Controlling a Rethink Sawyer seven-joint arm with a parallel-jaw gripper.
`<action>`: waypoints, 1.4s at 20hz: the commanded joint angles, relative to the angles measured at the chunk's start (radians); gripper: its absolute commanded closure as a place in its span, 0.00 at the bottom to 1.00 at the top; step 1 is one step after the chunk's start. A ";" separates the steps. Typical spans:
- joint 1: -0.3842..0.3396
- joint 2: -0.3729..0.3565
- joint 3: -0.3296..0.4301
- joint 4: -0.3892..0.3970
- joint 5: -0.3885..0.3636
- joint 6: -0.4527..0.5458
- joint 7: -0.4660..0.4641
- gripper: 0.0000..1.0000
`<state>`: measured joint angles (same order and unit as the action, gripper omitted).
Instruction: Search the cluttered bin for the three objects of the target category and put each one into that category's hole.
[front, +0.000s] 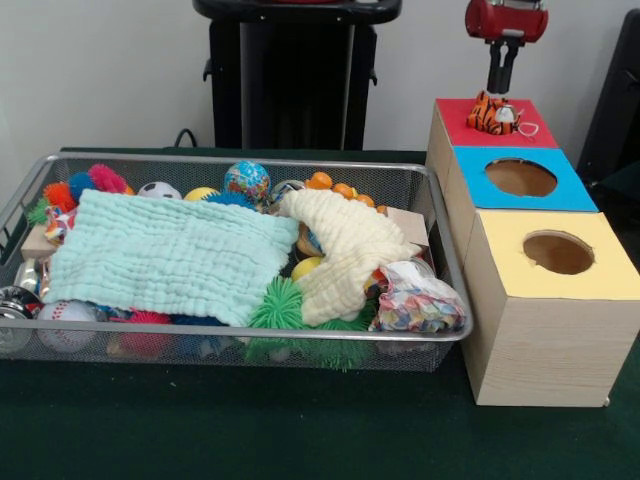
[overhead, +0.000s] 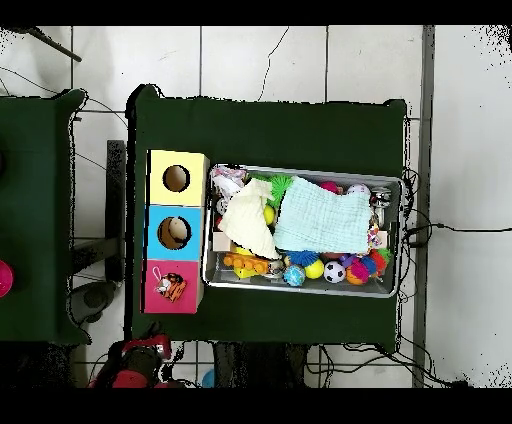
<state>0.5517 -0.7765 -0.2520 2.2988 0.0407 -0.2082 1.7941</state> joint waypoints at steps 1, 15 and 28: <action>-0.022 0.100 0.048 -0.084 0.046 -0.069 0.199 1.00; 0.002 0.125 0.042 -0.100 0.079 -0.075 0.208 1.00; 0.005 -0.012 0.031 -0.081 0.083 0.088 0.168 1.00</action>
<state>0.5708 -0.7401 -0.2520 2.2987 0.0656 -0.2208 1.7941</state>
